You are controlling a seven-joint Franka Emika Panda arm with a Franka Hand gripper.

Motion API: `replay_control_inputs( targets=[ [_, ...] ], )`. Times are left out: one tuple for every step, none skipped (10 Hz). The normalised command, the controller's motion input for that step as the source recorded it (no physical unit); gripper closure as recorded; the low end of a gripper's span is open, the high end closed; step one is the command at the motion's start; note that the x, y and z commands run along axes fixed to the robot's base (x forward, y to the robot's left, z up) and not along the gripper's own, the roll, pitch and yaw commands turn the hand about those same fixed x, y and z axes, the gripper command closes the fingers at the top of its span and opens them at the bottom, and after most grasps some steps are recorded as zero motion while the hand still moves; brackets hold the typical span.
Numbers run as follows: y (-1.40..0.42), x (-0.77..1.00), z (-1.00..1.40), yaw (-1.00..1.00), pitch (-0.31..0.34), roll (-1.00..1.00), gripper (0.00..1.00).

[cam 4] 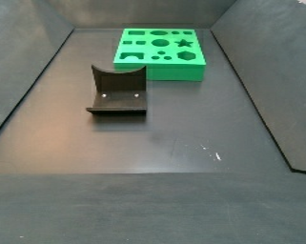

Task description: Insert the oval object.

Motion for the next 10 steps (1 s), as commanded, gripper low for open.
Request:
replay_control_inputs(
  targets=[
    [-0.19,0.0,-0.21,-0.93,-0.107,-0.02,1.0],
    [-0.17,0.0,-0.33,-0.97,-0.13,0.0,1.0],
    [-0.17,0.0,-0.32,-0.97,-0.124,0.0,1.0],
    [-0.17,0.0,-0.32,-0.97,-0.124,0.0,1.0],
    [-0.19,0.0,-0.37,-0.97,-0.106,0.0,1.0],
    [-0.19,0.0,-0.34,-0.94,-0.08,0.0,1.0],
    [-0.09,0.22,-0.23,-0.85,0.0,0.0,1.0],
    [-0.02,0.29,-0.03,-0.79,0.0,0.0,1.0],
    [-0.01,0.28,-0.02,-0.8,0.0,0.0,1.0],
    [0.0,0.31,-0.09,-0.79,0.0,0.01,1.0]
  ],
)
